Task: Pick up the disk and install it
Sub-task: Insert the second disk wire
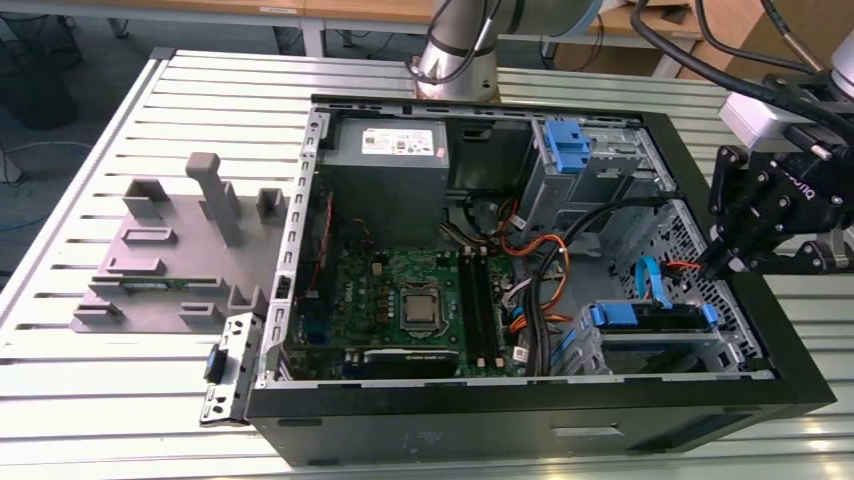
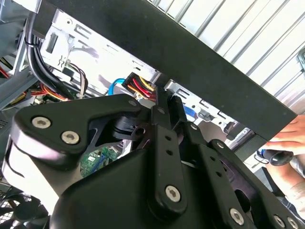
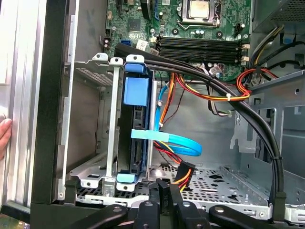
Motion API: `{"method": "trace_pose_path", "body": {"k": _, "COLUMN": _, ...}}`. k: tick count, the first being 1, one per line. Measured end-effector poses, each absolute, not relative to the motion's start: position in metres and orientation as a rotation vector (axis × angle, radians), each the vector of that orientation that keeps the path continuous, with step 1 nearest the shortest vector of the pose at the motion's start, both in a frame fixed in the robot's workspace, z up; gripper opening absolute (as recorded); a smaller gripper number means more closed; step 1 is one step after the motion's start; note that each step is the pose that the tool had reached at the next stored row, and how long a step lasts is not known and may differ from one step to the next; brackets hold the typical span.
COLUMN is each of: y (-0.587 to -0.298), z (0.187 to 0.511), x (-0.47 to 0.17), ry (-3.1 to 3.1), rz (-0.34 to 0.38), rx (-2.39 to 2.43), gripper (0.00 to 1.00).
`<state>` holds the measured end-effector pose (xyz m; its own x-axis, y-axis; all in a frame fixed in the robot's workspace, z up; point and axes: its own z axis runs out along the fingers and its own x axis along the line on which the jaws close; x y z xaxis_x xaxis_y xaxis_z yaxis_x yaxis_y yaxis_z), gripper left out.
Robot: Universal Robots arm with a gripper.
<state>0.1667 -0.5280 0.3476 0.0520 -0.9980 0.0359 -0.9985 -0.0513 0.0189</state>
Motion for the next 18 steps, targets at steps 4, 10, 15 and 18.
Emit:
{"method": "trace_pose_path", "body": {"k": 4, "y": -0.528, "z": 0.348, "x": 0.167, "ry": -2.136, "rz": 0.021, "rx": 2.25, "gripper": 0.2}}
{"method": "trace_pose_path", "body": {"k": 10, "y": -0.528, "z": 0.348, "x": 0.159, "ry": -2.142, "rz": 0.029, "rx": 2.256, "gripper": 0.2}}
{"method": "trace_pose_path", "body": {"k": 15, "y": -0.529, "z": 0.348, "x": 0.148, "ry": -2.151, "rz": 0.049, "rx": 2.265, "gripper": 0.2}}
{"method": "trace_pose_path", "body": {"k": 18, "y": -0.534, "z": 0.348, "x": 0.146, "ry": -2.154, "rz": 0.055, "rx": 2.267, "gripper": 0.2}}
